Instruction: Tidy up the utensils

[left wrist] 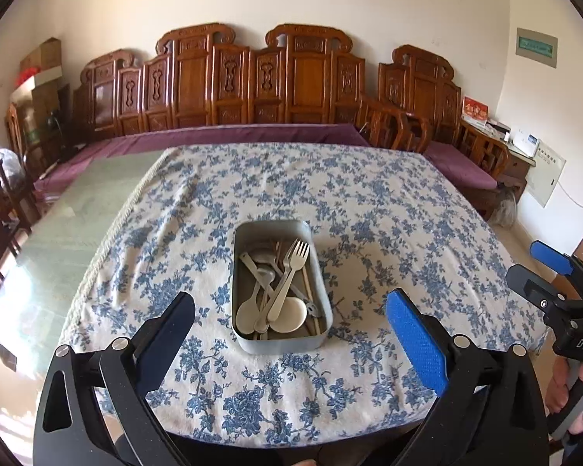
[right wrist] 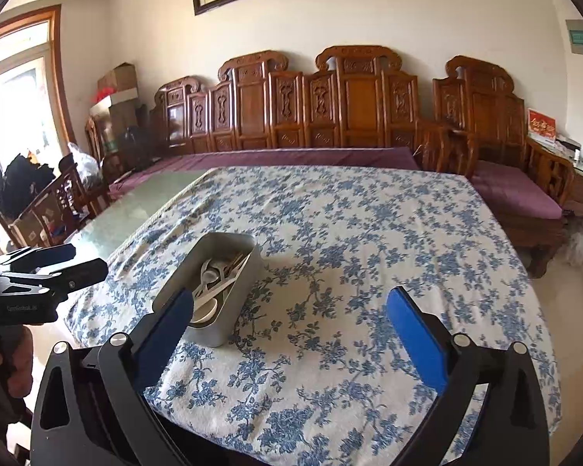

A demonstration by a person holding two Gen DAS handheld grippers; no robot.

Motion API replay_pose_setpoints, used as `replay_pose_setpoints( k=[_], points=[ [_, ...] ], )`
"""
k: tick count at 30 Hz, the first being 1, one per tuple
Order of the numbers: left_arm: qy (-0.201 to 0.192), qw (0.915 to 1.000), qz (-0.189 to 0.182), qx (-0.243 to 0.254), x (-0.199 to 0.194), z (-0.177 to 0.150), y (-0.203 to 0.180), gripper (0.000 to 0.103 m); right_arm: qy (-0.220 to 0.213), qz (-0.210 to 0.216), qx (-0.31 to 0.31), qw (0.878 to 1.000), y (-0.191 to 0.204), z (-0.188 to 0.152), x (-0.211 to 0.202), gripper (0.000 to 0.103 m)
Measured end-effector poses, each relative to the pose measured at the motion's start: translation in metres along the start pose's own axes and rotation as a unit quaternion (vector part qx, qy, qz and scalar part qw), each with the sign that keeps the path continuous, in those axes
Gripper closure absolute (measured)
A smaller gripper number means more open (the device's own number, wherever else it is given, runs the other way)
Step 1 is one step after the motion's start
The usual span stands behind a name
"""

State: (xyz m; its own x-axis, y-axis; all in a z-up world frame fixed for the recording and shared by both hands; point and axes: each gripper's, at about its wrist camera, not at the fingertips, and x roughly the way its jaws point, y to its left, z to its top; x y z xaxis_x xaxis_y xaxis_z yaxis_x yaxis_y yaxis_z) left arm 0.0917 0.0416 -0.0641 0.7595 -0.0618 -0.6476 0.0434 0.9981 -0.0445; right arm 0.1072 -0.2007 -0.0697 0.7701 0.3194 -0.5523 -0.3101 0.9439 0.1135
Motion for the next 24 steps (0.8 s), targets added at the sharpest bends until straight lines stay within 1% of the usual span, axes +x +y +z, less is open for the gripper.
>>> replay_pose_setpoints(
  k=[7,12,17,24],
  points=[
    [-0.045,0.9989,0.000,0.007,-0.043,0.022,-0.015,0.008,-0.066,-0.020,-0.008,0.998,0.001,0.030,-0.055,0.003],
    [-0.080,0.9968,0.000,0.005,-0.074,0.036,-0.021,0.008,-0.101,-0.030,-0.012,0.994,0.004,0.045,-0.085,0.003],
    [-0.096,0.9953,0.011,0.009,-0.093,0.042,-0.025,0.008,-0.114,-0.032,-0.009,0.993,0.004,0.050,-0.099,0.003],
    [-0.111,0.9936,0.014,0.011,-0.108,0.044,-0.028,0.008,-0.120,-0.031,-0.010,0.992,0.005,0.052,-0.107,0.003]
  ],
)
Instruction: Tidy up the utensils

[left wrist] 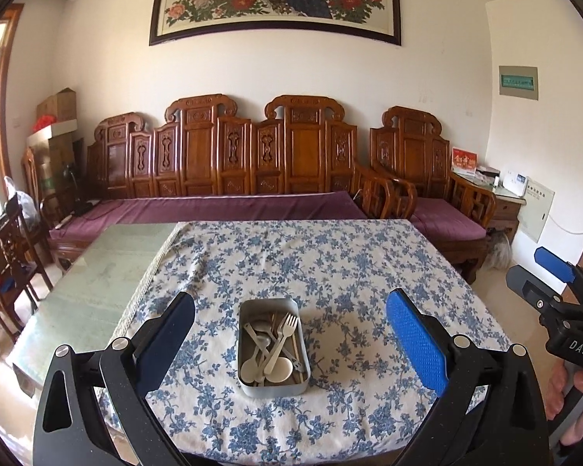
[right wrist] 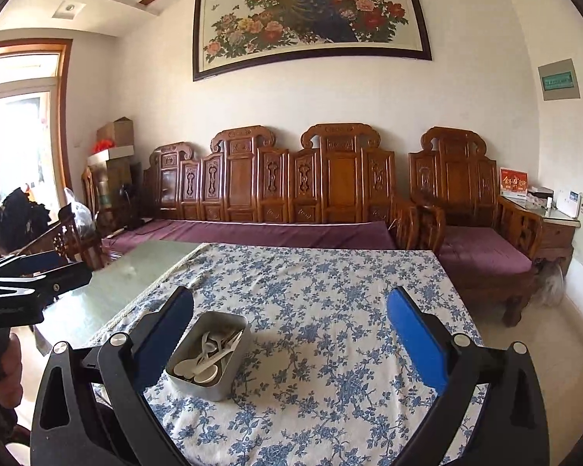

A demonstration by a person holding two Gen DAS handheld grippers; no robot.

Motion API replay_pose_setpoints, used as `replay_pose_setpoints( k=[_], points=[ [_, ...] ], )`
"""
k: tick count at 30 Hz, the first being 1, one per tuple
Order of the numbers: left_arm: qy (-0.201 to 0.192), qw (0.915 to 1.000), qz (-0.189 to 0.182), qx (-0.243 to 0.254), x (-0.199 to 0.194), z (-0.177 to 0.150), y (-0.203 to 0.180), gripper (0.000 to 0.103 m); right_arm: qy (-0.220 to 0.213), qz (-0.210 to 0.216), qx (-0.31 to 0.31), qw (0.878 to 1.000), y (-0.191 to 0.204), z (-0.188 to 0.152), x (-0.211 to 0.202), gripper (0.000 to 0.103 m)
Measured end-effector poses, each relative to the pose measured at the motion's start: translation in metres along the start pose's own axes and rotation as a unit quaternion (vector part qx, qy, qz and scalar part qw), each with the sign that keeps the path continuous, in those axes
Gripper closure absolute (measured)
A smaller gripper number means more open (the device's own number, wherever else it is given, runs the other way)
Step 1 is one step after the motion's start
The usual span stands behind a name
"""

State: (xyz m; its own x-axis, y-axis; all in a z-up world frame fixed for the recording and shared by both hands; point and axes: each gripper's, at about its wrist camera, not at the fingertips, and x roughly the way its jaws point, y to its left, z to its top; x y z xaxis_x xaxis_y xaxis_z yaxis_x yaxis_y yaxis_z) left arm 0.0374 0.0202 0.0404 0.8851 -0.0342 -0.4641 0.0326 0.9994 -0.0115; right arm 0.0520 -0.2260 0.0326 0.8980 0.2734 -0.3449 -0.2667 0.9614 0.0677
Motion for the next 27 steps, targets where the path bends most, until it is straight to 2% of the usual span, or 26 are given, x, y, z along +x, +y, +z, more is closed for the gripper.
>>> replay_pose_setpoints(
  k=[27],
  points=[
    [-0.007,1.0000,-0.002,0.004,-0.0058,-0.0010,-0.0036,0.008,0.002,-0.004,0.001,1.000,0.0012,0.0006,-0.0001,0.003]
  ],
)
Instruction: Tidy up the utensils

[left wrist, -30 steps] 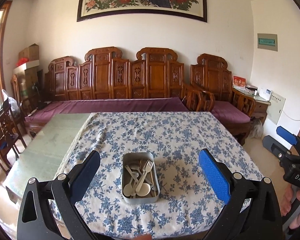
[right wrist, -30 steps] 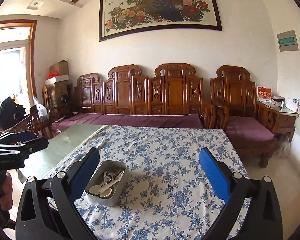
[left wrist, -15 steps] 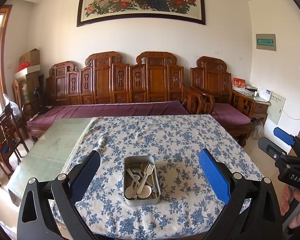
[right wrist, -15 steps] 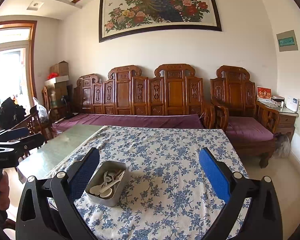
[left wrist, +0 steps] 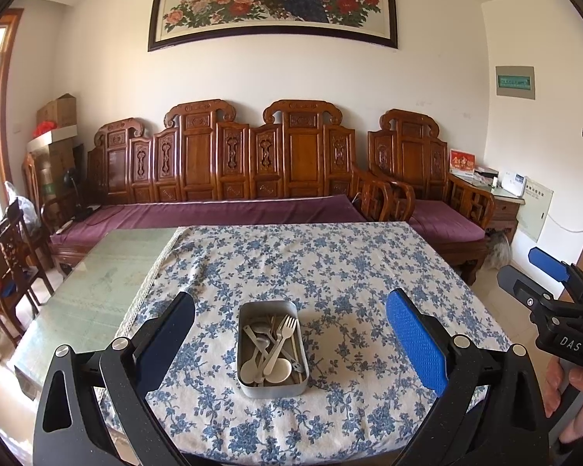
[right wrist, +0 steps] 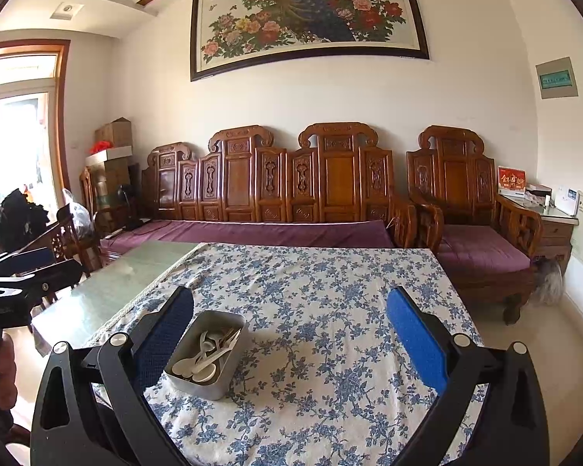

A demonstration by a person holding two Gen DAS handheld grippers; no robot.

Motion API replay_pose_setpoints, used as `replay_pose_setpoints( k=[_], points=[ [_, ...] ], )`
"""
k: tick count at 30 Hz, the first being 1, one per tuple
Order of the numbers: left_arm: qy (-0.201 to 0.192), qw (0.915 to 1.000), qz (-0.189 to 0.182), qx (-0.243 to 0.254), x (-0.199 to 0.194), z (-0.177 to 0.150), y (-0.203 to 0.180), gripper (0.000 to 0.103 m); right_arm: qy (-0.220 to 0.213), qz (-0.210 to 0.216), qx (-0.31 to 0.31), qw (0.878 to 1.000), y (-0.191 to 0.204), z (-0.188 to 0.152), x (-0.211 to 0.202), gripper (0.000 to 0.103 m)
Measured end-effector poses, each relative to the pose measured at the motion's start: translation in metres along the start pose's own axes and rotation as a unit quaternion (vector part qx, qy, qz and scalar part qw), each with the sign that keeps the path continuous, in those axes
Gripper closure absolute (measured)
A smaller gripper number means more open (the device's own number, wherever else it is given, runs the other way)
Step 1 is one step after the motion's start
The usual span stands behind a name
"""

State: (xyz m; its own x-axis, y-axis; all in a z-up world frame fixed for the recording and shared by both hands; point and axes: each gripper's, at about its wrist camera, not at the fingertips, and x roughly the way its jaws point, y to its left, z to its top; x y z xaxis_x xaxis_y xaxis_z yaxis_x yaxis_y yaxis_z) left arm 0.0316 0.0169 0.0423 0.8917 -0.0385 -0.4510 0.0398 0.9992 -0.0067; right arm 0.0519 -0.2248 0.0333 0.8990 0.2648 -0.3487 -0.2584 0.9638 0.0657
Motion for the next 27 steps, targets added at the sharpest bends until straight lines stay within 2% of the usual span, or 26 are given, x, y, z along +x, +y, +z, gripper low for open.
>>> replay_pose_setpoints(
  k=[27],
  points=[
    [-0.003,1.0000,-0.001,-0.001,-0.0039,-0.0003,-0.0011,0.008,0.000,0.001,0.002,1.000,-0.0004,-0.0026,0.0011,0.003]
  ],
)
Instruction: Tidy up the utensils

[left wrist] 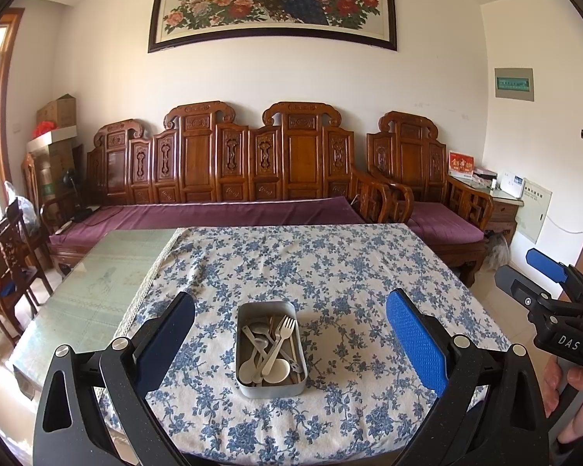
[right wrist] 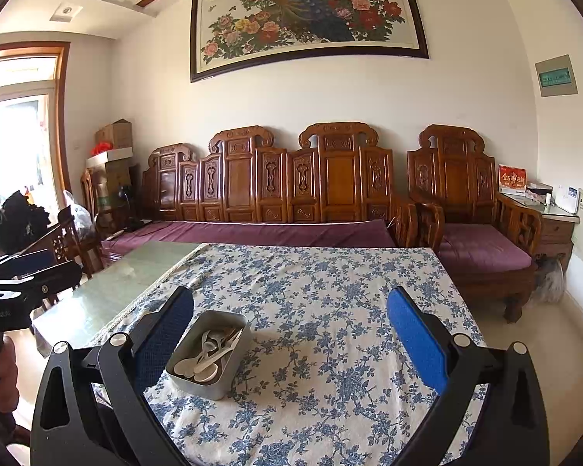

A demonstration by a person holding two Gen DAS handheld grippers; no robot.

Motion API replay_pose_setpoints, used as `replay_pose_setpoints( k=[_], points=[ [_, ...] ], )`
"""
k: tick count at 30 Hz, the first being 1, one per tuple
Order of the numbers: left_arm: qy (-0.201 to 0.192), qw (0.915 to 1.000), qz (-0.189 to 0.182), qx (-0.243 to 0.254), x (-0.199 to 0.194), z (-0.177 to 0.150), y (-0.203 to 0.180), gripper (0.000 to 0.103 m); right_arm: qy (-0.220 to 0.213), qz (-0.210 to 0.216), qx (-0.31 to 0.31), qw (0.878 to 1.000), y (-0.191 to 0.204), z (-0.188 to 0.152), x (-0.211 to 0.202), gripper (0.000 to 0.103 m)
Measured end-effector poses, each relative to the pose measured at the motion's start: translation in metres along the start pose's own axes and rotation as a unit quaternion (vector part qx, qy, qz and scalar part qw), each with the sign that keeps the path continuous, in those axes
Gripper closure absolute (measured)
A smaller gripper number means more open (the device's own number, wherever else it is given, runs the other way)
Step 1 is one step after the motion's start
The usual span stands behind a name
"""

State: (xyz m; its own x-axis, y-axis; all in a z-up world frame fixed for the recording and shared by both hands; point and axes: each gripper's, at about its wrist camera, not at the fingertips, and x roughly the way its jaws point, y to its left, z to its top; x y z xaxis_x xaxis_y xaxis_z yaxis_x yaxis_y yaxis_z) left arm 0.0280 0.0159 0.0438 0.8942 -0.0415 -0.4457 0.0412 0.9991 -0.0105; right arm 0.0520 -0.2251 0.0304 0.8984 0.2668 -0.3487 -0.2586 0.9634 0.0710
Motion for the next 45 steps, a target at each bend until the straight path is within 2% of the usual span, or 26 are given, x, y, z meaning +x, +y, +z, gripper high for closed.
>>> replay_pose_setpoints(
  k=[45],
  points=[
    [-0.001,1.0000,0.000,0.001,-0.0003,-0.0010,0.0000,0.008,0.002,0.001,0.004,1.000,0.0042,-0.0006,0.0000,0.003]
  ],
)
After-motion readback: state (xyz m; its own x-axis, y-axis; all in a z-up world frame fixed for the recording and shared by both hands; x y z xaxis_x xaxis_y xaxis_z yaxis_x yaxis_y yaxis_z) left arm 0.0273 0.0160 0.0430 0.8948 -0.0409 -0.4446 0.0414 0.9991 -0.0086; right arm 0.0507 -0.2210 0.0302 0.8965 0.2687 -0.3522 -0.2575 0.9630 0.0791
